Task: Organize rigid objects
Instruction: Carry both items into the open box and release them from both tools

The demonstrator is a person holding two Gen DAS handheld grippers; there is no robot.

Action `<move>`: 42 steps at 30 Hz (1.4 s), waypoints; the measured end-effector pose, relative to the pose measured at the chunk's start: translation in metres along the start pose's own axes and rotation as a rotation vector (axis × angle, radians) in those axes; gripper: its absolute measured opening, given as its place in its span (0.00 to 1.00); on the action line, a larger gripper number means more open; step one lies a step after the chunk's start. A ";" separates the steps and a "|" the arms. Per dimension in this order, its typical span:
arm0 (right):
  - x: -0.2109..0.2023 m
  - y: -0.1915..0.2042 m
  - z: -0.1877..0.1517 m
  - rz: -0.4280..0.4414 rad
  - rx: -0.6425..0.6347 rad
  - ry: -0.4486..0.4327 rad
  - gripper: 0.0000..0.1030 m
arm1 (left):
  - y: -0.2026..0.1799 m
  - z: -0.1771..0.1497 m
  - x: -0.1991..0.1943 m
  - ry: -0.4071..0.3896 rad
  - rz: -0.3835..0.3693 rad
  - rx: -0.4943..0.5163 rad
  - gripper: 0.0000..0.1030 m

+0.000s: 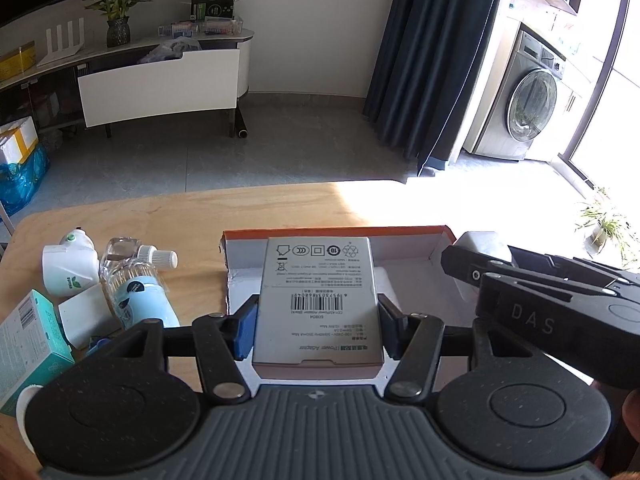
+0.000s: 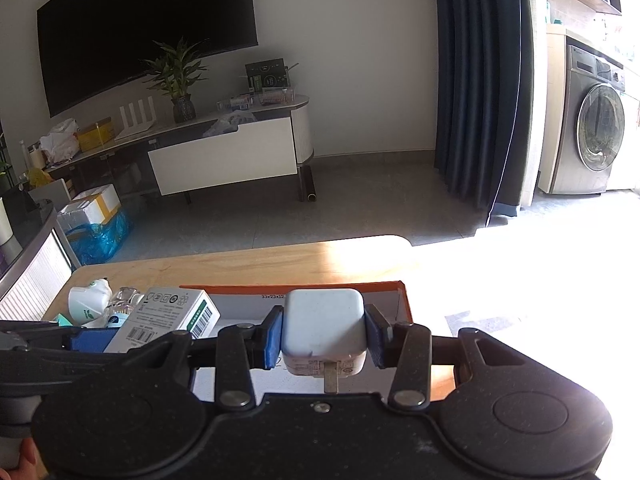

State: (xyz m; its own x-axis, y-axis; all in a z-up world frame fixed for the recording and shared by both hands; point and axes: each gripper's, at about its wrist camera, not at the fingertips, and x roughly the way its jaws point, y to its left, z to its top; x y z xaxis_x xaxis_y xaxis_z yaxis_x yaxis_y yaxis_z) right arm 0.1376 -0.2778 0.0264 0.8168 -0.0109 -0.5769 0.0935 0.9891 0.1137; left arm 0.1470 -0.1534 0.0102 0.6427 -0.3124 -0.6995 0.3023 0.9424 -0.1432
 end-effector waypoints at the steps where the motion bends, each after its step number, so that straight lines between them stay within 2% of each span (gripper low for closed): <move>1: 0.003 -0.001 0.001 -0.001 -0.003 0.003 0.50 | 0.001 0.001 0.002 0.003 0.000 -0.002 0.58; 12: 0.039 -0.008 0.010 -0.025 -0.032 0.051 0.50 | 0.002 0.012 0.032 0.043 0.000 -0.020 0.58; 16: 0.039 -0.013 0.014 -0.024 -0.027 0.012 0.56 | 0.001 0.013 0.039 0.055 -0.005 -0.022 0.58; 22: 0.016 -0.026 0.015 -0.058 0.012 -0.041 0.56 | -0.008 0.016 0.049 0.081 -0.040 -0.009 0.58; 23: 0.011 -0.027 0.015 -0.056 0.011 -0.049 0.56 | -0.009 0.016 0.048 0.074 -0.057 -0.012 0.61; 24: 0.007 -0.029 0.015 -0.058 0.009 -0.055 0.56 | -0.010 0.015 0.047 0.077 -0.063 -0.016 0.69; 25: 0.002 -0.030 0.015 -0.062 0.008 -0.056 0.56 | -0.011 0.015 0.045 0.075 -0.057 -0.014 0.72; 28: -0.009 -0.033 0.013 -0.054 0.023 -0.052 0.57 | -0.014 0.013 0.034 0.065 -0.036 -0.001 0.75; 29: -0.012 -0.034 0.012 -0.048 0.030 -0.049 0.64 | -0.013 0.012 0.029 0.065 -0.030 -0.003 0.76; 31: -0.018 -0.034 0.009 -0.049 0.038 -0.051 0.71 | -0.011 0.011 0.019 0.056 -0.007 0.001 0.83; 33: -0.022 -0.033 0.005 -0.055 0.037 -0.048 0.74 | -0.010 0.009 0.010 0.048 0.029 0.011 0.89; 38: -0.030 -0.026 -0.001 -0.062 0.047 -0.019 0.75 | -0.007 0.005 -0.007 0.042 0.091 0.045 0.93; 42: -0.036 -0.019 -0.006 -0.063 0.054 -0.006 0.77 | -0.003 0.000 -0.016 0.050 0.102 0.033 0.93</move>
State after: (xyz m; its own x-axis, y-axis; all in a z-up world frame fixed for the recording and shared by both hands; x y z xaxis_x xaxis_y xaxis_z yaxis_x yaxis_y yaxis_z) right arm 0.1025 -0.2954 0.0398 0.8116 -0.0741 -0.5794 0.1756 0.9770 0.1210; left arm 0.1359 -0.1513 0.0213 0.6355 -0.2084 -0.7434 0.2607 0.9642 -0.0475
